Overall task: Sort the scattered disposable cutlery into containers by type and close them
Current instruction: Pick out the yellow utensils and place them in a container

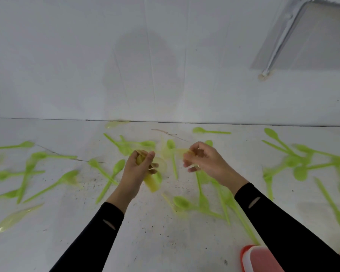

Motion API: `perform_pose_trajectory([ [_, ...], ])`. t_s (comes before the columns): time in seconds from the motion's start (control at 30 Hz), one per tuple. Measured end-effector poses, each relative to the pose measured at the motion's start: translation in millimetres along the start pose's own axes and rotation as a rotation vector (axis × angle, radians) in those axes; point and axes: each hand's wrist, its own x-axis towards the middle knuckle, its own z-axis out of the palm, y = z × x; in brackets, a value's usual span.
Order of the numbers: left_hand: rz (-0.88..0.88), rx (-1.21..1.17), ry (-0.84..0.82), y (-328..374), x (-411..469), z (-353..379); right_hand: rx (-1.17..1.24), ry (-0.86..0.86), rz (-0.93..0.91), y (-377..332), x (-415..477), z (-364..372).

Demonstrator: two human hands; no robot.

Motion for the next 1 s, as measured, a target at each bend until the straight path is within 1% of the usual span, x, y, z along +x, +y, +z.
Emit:
perform_pose_trajectory([
  [0.1, -0.031, -0.027, 0.125, -3.6, -3.3, 5.5, 0.147, -0.128, 0.139, -1.1, -11.8, 13.0],
  [0.17, -0.051, -0.045, 0.138, -7.6, -9.6, 12.7, 0.236, -0.177, 0.205, -1.3, -17.3, 27.2],
  [0.23, -0.050, -0.049, 0.100, -10.9, -15.4, 17.7, 0.244, -0.159, 0.186, -0.3, -17.7, 38.5],
  [0.3, -0.073, -0.107, -0.016, -8.5, -21.4, 17.5, 0.213, -0.097, 0.100, -1.2, -14.8, 42.7],
  [0.37, -0.155, -0.275, -0.117, -2.9, -25.4, 6.7, 0.093, -0.066, -0.008, -4.4, -11.5, 39.7],
  [0.4, -0.202, -0.363, -0.138, -1.2, -26.0, -1.5, 0.002, -0.079, -0.053, -6.9, -10.8, 36.1],
  [0.47, -0.287, -0.439, -0.139, 1.2, -27.0, -18.8, -0.187, -0.177, -0.087, -12.1, -10.7, 28.5],
  [0.57, -0.359, -0.326, -0.167, -0.3, -25.6, -34.0, -0.387, -0.370, -0.083, -18.0, -12.6, 25.9],
  [0.67, -0.401, -0.157, -0.336, 3.6, -33.9, -30.2, -0.601, -0.473, -0.115, -22.4, -13.5, 41.2],
  [0.73, -0.366, -0.061, -0.469, 6.8, -39.1, -25.1, -0.715, -0.447, -0.141, -22.2, -11.5, 52.4],
  [0.8, -0.349, -0.109, -0.510, 8.2, -39.8, -23.6, -0.760, -0.364, -0.177, -18.6, -7.7, 59.3],
  [0.9, -0.319, -0.218, -0.447, 7.7, -39.2, -25.4, -0.637, -0.224, -0.140, -9.4, -5.4, 64.1],
  [1.0, -0.270, -0.283, -0.388, 6.5, -39.9, -21.9, -0.479, -0.107, -0.005, -3.2, -8.4, 69.8],
])
